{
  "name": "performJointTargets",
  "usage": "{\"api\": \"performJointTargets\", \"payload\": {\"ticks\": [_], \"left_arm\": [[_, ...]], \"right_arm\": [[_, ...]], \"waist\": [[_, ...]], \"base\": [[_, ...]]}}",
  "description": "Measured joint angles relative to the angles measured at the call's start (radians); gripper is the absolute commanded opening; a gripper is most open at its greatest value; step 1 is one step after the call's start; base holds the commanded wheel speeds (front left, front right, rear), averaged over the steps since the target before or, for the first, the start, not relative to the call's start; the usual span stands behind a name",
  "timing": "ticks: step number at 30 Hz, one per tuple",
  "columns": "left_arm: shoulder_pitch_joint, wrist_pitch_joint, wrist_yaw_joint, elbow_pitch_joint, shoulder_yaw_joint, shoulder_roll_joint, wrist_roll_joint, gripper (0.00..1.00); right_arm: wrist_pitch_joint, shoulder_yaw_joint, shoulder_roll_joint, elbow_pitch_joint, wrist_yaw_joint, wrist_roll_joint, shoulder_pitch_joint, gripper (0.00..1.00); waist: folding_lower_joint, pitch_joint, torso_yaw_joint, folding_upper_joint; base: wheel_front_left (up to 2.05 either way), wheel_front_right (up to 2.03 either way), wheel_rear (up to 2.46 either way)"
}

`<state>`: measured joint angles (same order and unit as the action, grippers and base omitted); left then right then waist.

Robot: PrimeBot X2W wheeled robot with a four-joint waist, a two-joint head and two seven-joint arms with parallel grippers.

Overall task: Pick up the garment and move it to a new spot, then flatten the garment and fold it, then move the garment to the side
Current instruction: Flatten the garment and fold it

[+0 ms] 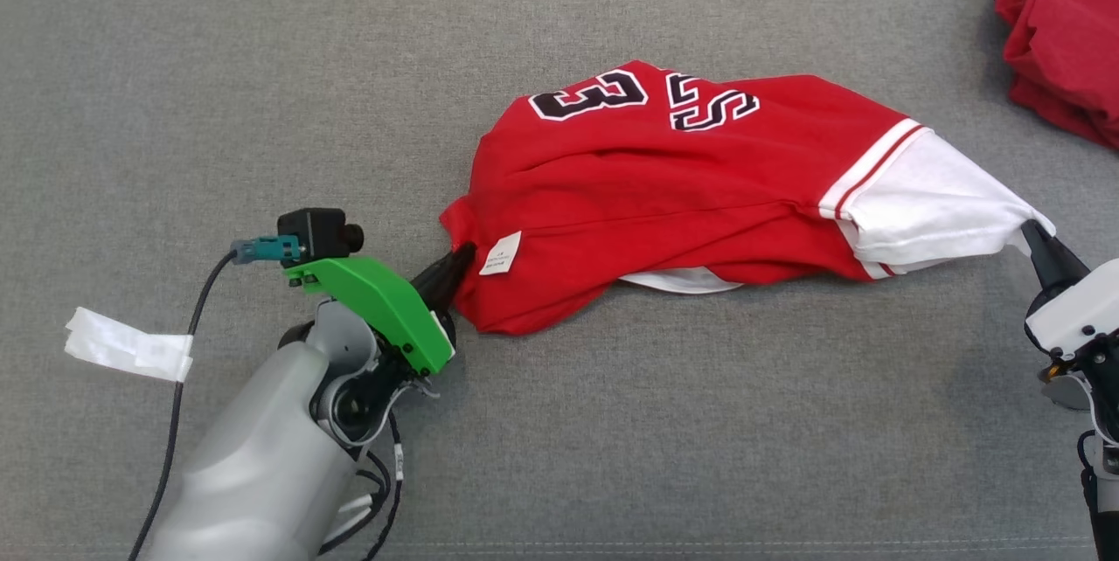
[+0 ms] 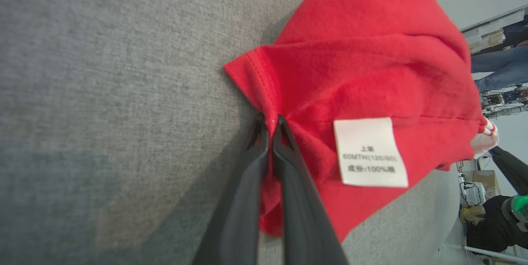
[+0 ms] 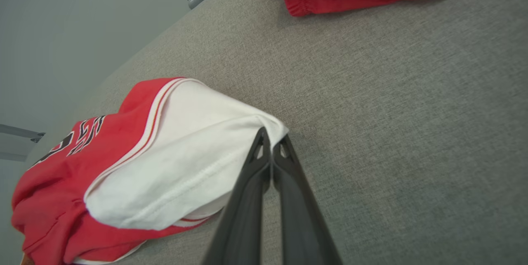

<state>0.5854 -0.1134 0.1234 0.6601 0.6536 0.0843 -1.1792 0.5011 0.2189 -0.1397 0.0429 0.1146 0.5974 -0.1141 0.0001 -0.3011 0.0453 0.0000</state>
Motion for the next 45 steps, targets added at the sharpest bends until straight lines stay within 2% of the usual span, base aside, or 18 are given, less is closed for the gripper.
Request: {"api": "performJointTargets", "payload": {"ticks": [1,5,10,14,17,23,29,32,37,41,45], "left_arm": [[0.001,0.002,0.0,-0.004,0.001,0.004,0.002,0.0],[0.035,0.053,0.0,-0.079,-0.044,0.076,0.001,0.0],[0.105,0.066,0.0,-0.266,-0.057,0.175,0.005,0.0],[0.12,0.045,0.0,-0.43,-0.061,0.251,-0.003,0.0],[0.119,0.015,0.0,-0.539,-0.074,0.307,-0.048,0.0],[0.068,-0.064,0.0,-0.735,-0.148,0.443,-0.172,0.0],[-0.002,-0.148,-0.006,-0.876,-0.225,0.556,-0.275,0.0],[-0.01,-0.188,-0.05,-0.951,-0.261,0.603,-0.32,0.0],[-0.012,-0.252,-0.11,-1.078,-0.296,0.638,-0.411,0.0],[-0.012,-0.304,-0.179,-1.1,-0.312,0.692,-0.451,0.0],[-0.009,-0.342,-0.221,-0.989,-0.296,0.701,-0.458,0.0]], "right_arm": [[-0.001,0.0,0.0,0.0,0.0,0.0,0.0,0.0],[-0.005,-0.032,0.012,0.036,-0.035,0.016,-0.027,0.0],[-0.016,-0.049,0.011,0.133,-0.077,0.062,-0.145,0.0],[-0.011,-0.051,0.003,0.202,-0.108,0.101,-0.178,0.0],[-0.011,-0.03,0.013,0.267,-0.124,0.165,-0.18,0.0],[-0.011,0.052,0.032,0.435,-0.132,0.293,-0.174,0.0],[0.017,0.122,0.037,0.601,-0.102,0.364,-0.144,0.0],[0.047,0.148,0.032,0.691,-0.072,0.398,-0.144,0.0],[0.109,0.187,0.001,0.782,-0.026,0.435,-0.144,0.0],[0.181,0.151,0.002,0.754,-0.005,0.459,-0.121,0.0],[0.223,0.058,0.023,0.584,0.01,0.438,-0.119,0.0]], "waist": [[0.0,0.001,0.001,0.0],[0.0,0.016,0.007,0.0],[0.0,0.046,0.011,0.0],[0.0,0.081,0.015,0.0],[0.0,0.111,0.015,0.0],[0.0,0.172,0.003,0.0],[0.0,0.214,-0.034,0.0],[0.0,0.225,-0.056,0.0],[0.0,0.22,-0.076,0.0],[-0.0001,0.191,-0.077,0.0],[0.0,0.147,-0.07,0.0]], "base": [[0.0,0.0,0.0],[0.0,0.0,0.0],[0.0,0.0,0.0],[0.0,0.0,0.0],[0.0,0.0,0.0],[0.0,0.0,0.0],[0.0,0.0,0.0],[0.0,0.0,0.0],[0.0,0.0,0.0],[0.0,0.0,0.0],[0.0,0.0,0.0]]}}
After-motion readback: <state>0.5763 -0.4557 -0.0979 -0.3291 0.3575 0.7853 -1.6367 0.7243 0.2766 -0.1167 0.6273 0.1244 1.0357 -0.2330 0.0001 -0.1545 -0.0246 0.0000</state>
